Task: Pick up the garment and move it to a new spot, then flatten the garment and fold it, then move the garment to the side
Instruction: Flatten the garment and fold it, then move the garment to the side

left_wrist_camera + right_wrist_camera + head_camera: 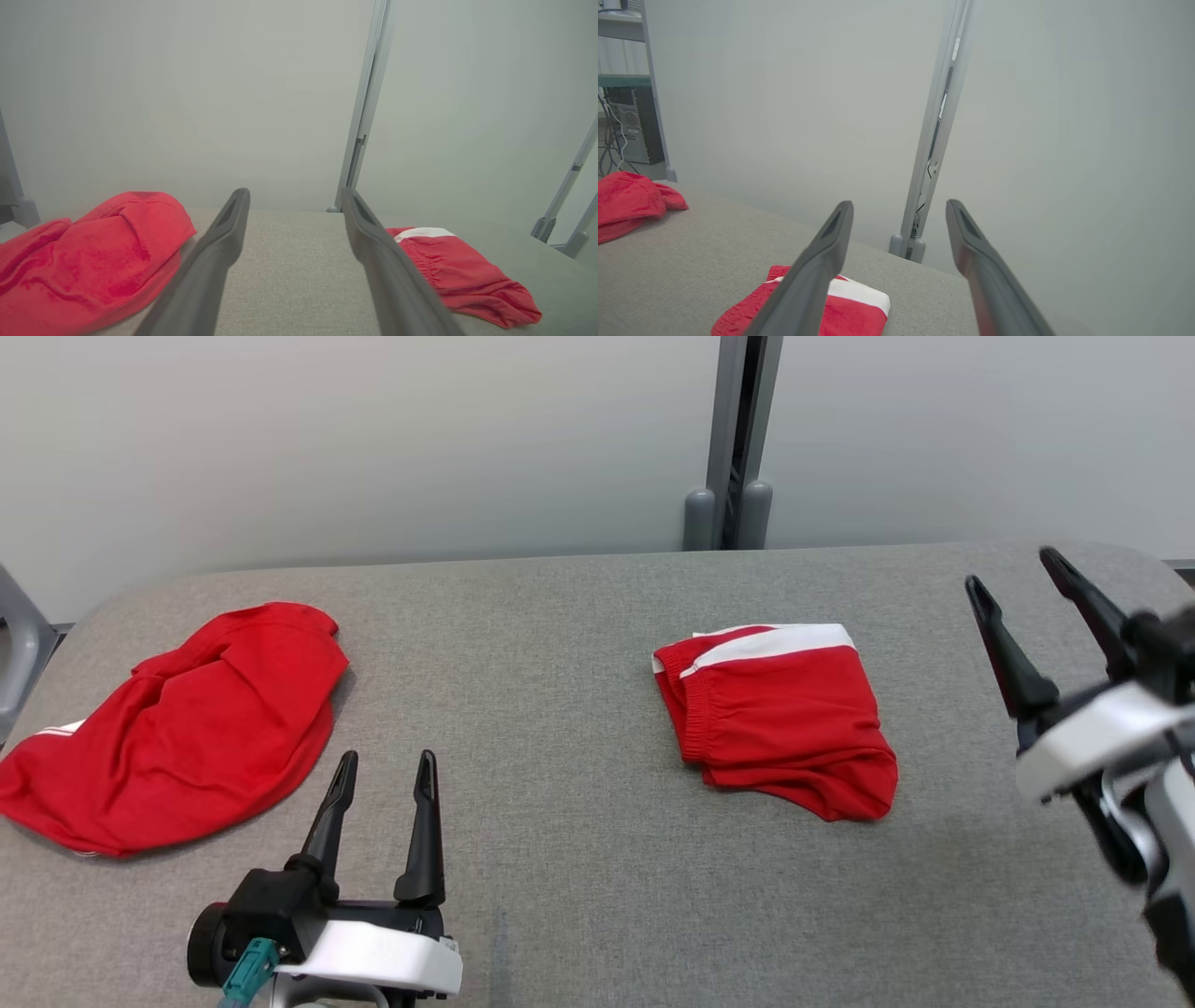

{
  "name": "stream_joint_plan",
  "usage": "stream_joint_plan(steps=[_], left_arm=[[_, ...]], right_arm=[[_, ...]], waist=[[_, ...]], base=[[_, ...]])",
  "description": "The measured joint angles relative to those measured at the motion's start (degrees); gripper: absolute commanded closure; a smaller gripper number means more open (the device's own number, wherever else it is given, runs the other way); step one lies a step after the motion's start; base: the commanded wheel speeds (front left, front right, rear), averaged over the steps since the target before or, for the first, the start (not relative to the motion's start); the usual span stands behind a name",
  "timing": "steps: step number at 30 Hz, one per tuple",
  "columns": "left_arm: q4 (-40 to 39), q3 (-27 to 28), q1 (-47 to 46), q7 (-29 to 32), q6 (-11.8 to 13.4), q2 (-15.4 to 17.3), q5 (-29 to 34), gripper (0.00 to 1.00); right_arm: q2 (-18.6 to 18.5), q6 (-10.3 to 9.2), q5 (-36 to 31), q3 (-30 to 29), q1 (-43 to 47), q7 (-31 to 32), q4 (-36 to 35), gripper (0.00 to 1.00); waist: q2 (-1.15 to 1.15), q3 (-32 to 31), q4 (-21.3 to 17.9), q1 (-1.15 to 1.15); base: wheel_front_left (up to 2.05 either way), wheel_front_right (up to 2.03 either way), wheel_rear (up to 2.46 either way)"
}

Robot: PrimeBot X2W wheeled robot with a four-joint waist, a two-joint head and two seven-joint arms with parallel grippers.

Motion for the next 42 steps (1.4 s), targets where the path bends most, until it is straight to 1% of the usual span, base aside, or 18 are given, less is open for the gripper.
stream_joint_plan(steps=[1, 3, 5, 6, 9, 11, 17, 24, 28, 42], left_arm=[[-0.1, 0.0, 0.1, 0.0, 0.0, 0.0, 0.0, 0.0], [-0.1, -0.1, 0.3, 0.0, 0.0, 0.0, 0.0, 0.0], [-0.1, -0.2, 0.4, 0.0, 0.0, 0.0, 0.0, 0.0], [-0.1, -0.2, 0.4, 0.0, 0.0, 0.0, 0.0, 0.0], [-0.1, 0.1, 1.2, 0.0, 0.0, 0.0, 0.0, 0.0], [0.0, 0.4, 1.6, 0.0, 0.0, 0.0, 0.0, 0.0], [0.9, 0.7, 2.6, 0.0, 0.0, 0.0, 0.1, 0.0], [2.1, 0.7, 3.1, 0.0, -0.2, 0.0, 0.5, 0.0], [2.4, 0.7, 3.1, 0.0, -0.6, 0.0, 0.5, 0.0], [3.0, 0.3, 3.1, 0.0, -0.6, 0.0, 0.4, 0.0]], right_arm=[[1.0, 0.02, -3.5, -4.6, 3.6, 0.0, -3.4, 0.0], [4.0, 0.01, -7.9, -12.0, 10.7, 0.0, -8.6, 0.0], [6.3, 0.01, -12.5, -17.1, 16.6, 0.0, -12.9, 0.0], [7.6, 0.01, -13.7, -19.4, 18.6, 0.0, -14.6, 0.0], [10.8, 0.02, -16.7, -23.4, 23.2, 0.0, -18.3, 0.0], [12.9, 0.01, -17.0, -25.4, 25.3, 0.0, -19.3, 0.0], [15.4, 0.01, -18.6, -27.0, 28.7, 0.0, -19.9, 0.0], [16.9, 0.01, -18.9, -28.0, 30.2, 0.0, -20.4, 0.0], [17.1, 0.01, -18.9, -28.1, 30.4, 0.0, -20.3, 0.0], [17.0, 0.01, -18.4, -27.9, 30.4, 0.0, -18.6, 0.0]], waist=[[0.0, -0.1, -0.2, 0.0], [0.0, -0.3, -0.5, 0.0], [0.0, -0.5, -0.7, 0.0], [0.0, -0.5, -0.7, 0.0], [0.0, -0.7, -1.0, 0.0], [0.0, -0.8, -1.1, 0.0], [0.0, -1.0, -1.1, 0.0], [0.0, -1.1, -0.8, 0.0], [0.0, -1.0, -0.6, 0.0], [0.0, -0.9, -0.3, 0.0]], base=[[0.0, 0.0, 0.0], [0.0, 0.0, 0.0], [0.0, 0.0, 0.0], [0.0, 0.0, 0.0], [0.0, 0.0, 0.0], [0.0, 0.0, 0.0], [0.0, 0.0, 0.0], [0.0, 0.0, 0.0], [0.0, 0.0, 0.0], [0.0, 0.0, 0.0]])
